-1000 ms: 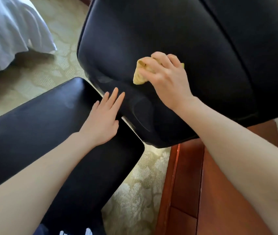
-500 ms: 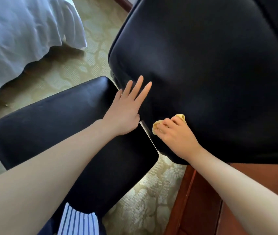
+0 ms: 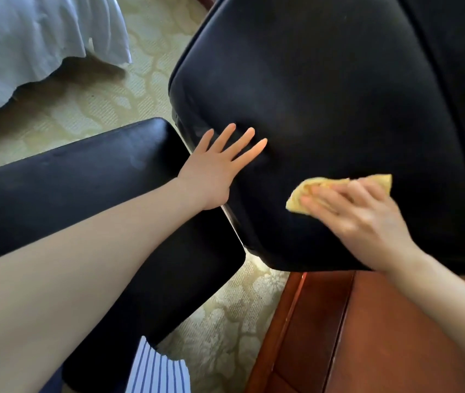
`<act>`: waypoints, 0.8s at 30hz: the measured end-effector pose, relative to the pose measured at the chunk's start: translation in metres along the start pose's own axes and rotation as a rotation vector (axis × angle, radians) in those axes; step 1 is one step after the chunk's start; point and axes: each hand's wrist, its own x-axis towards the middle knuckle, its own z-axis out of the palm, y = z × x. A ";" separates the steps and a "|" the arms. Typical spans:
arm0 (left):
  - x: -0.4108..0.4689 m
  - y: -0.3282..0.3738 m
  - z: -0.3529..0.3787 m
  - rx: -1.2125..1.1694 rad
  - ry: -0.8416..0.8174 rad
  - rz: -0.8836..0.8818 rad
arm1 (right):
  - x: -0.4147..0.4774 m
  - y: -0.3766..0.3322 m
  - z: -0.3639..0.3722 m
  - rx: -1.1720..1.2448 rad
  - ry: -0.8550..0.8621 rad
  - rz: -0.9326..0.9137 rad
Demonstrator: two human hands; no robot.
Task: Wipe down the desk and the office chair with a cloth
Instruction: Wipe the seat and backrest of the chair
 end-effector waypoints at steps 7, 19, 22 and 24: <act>-0.010 -0.026 0.004 0.073 0.045 0.067 | 0.095 0.039 0.018 -0.081 0.308 0.167; -0.040 -0.100 0.012 0.083 0.051 -0.248 | 0.243 -0.023 0.077 0.076 -0.004 0.207; -0.042 -0.108 0.016 0.050 0.042 -0.299 | 0.242 -0.043 0.103 0.081 -0.044 0.135; -0.039 -0.111 0.018 0.015 0.053 -0.308 | 0.228 -0.055 0.115 0.040 -0.108 0.035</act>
